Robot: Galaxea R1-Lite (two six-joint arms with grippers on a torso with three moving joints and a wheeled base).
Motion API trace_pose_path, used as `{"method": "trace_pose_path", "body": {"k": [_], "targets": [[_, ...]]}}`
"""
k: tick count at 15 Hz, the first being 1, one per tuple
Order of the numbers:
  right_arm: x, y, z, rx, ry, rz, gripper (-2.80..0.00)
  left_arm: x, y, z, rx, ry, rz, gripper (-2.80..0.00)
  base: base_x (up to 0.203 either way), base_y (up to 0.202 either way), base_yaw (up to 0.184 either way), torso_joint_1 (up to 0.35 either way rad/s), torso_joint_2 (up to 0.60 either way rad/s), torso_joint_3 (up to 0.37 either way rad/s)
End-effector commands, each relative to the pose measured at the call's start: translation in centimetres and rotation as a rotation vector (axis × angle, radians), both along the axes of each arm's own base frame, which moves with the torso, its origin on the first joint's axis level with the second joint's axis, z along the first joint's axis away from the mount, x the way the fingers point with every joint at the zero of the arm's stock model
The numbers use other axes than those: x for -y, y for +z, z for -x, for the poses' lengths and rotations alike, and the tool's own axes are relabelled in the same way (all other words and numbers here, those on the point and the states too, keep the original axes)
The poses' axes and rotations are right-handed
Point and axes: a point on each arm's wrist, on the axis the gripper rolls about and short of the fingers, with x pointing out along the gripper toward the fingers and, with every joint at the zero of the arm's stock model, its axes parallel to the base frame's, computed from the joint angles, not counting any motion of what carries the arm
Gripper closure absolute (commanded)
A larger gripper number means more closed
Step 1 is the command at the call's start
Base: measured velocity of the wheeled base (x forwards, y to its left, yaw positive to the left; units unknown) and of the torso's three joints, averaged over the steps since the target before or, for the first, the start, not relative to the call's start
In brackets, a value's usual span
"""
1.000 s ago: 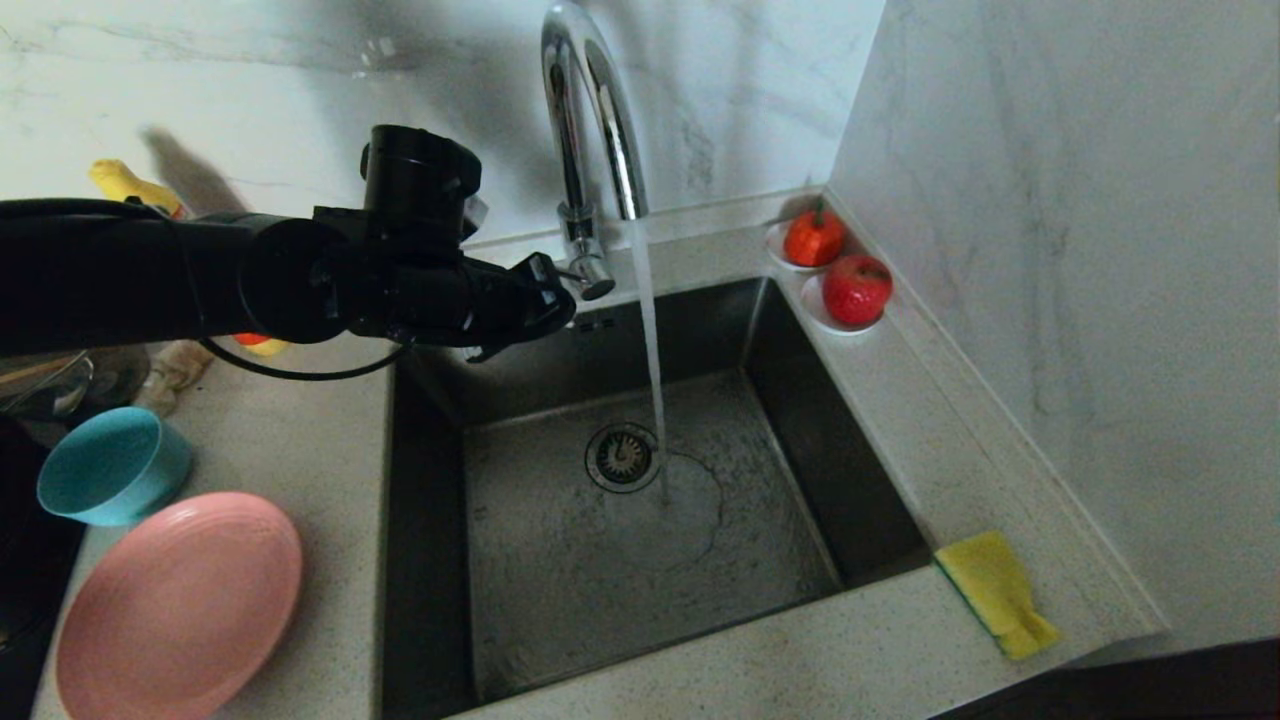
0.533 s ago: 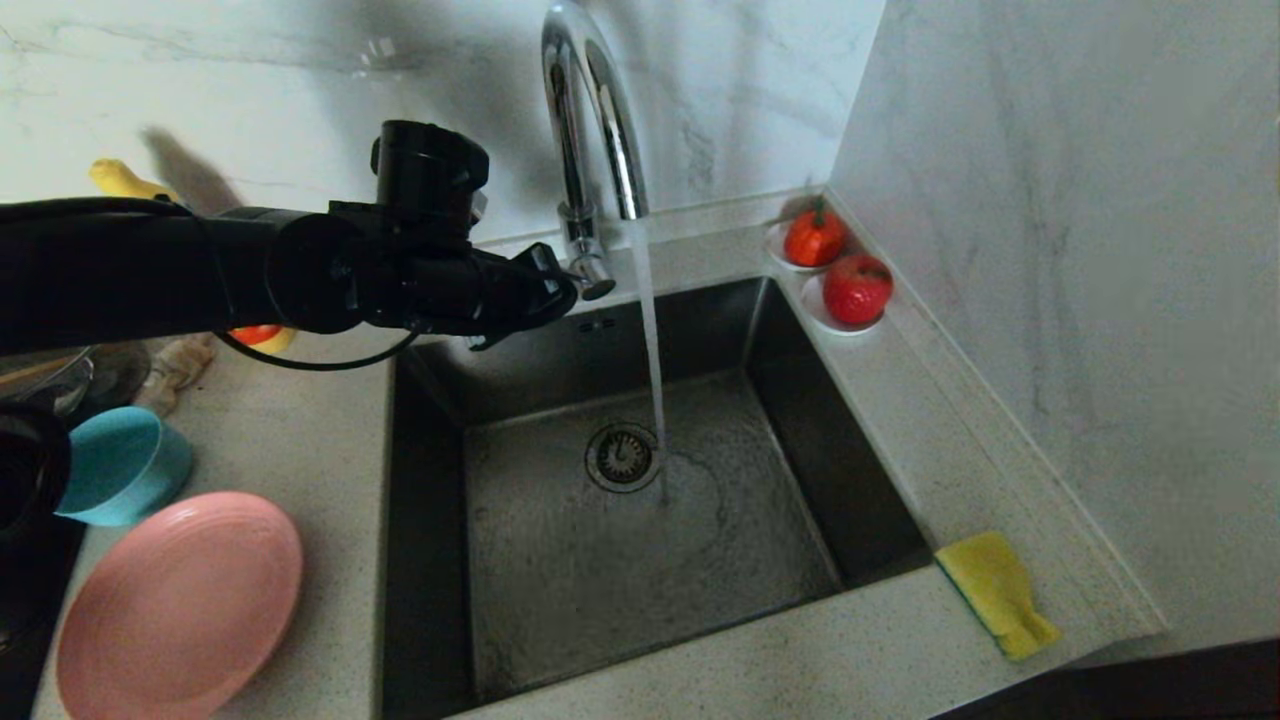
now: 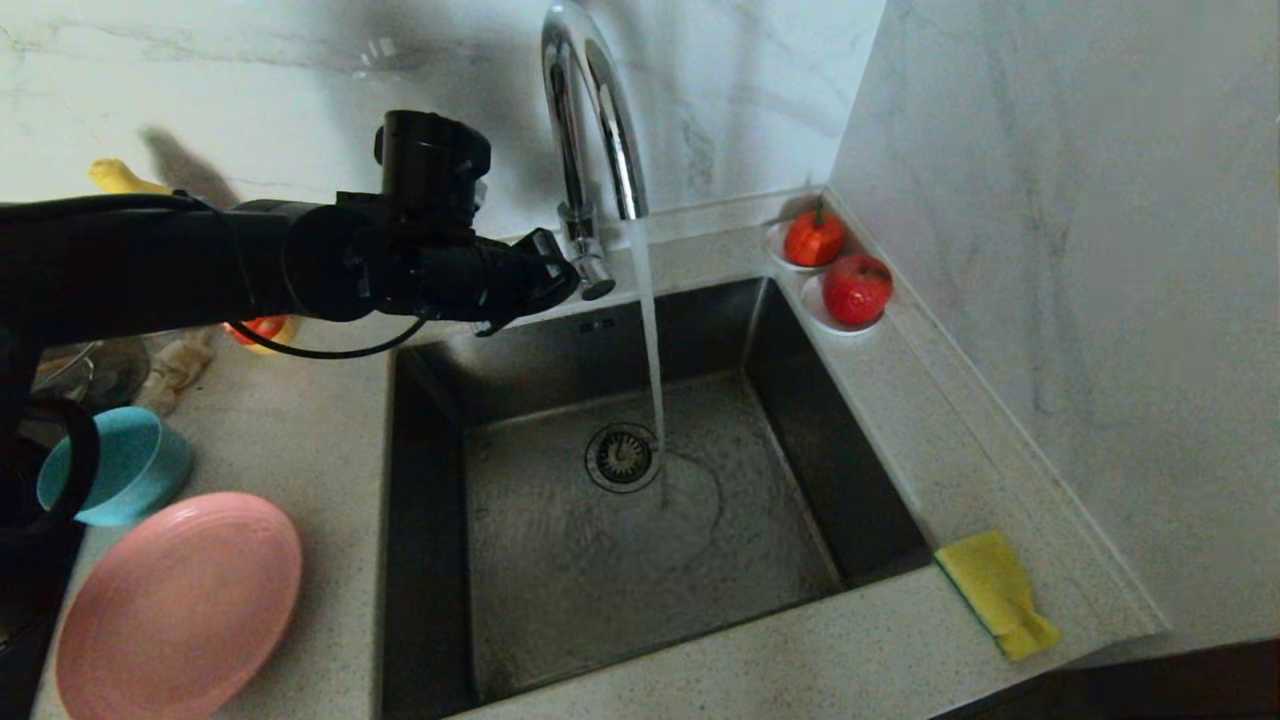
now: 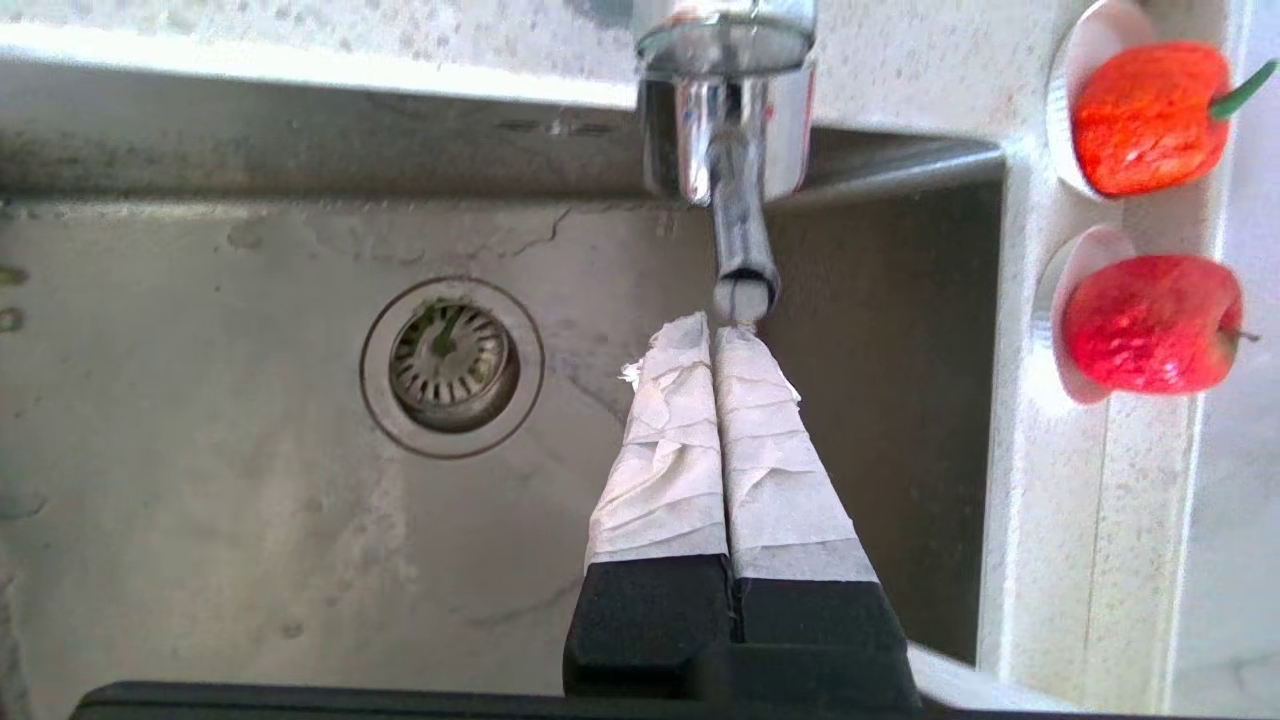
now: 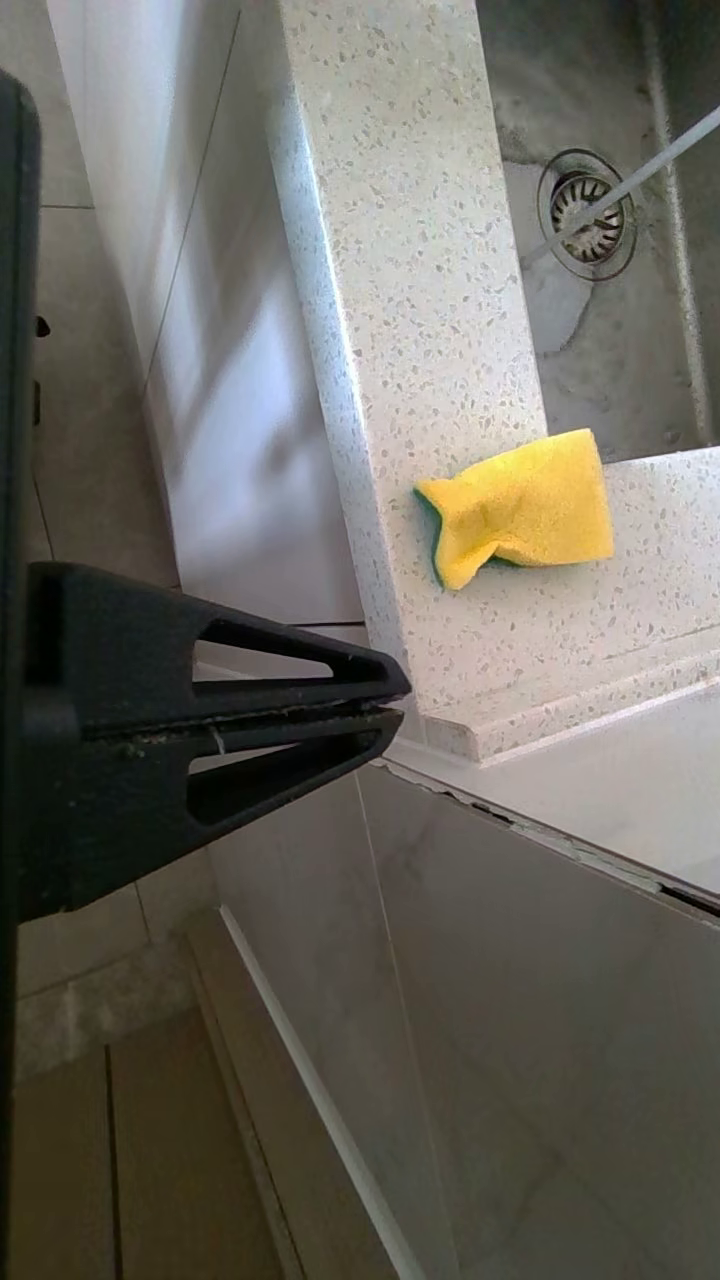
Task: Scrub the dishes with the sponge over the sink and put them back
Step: Turn off the faucet
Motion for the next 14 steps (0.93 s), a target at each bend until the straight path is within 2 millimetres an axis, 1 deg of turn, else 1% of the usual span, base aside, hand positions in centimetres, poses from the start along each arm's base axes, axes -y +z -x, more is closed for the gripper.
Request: {"method": "trace_pose_path", "body": {"k": [1, 5, 10, 14], "targets": [[0.0, 0.0, 0.0, -0.001, 0.0, 0.0, 0.0, 0.2, -0.4, -0.8, -0.002, 0.004, 0.005, 0.0, 0.0, 0.0, 0.0, 0.0, 0.0, 0.0], [0.0, 0.0, 0.0, -0.001, 0.0, 0.0, 0.0, 0.1, -0.4, -1.9, 0.008, 0.018, 0.02, 0.0, 0.0, 0.0, 0.0, 0.0, 0.0, 0.0], [0.0, 0.0, 0.0, -0.001, 0.0, 0.0, 0.0, 0.3, -0.8, -2.5, 0.017, 0.015, 0.026, 0.0, 0.0, 0.0, 0.0, 0.0, 0.0, 0.0], [0.0, 0.0, 0.0, -0.001, 0.0, 0.0, 0.0, 0.2, -0.4, -2.7, 0.054, 0.02, 0.039, 0.0, 0.0, 0.0, 0.0, 0.0, 0.0, 0.0]]}}
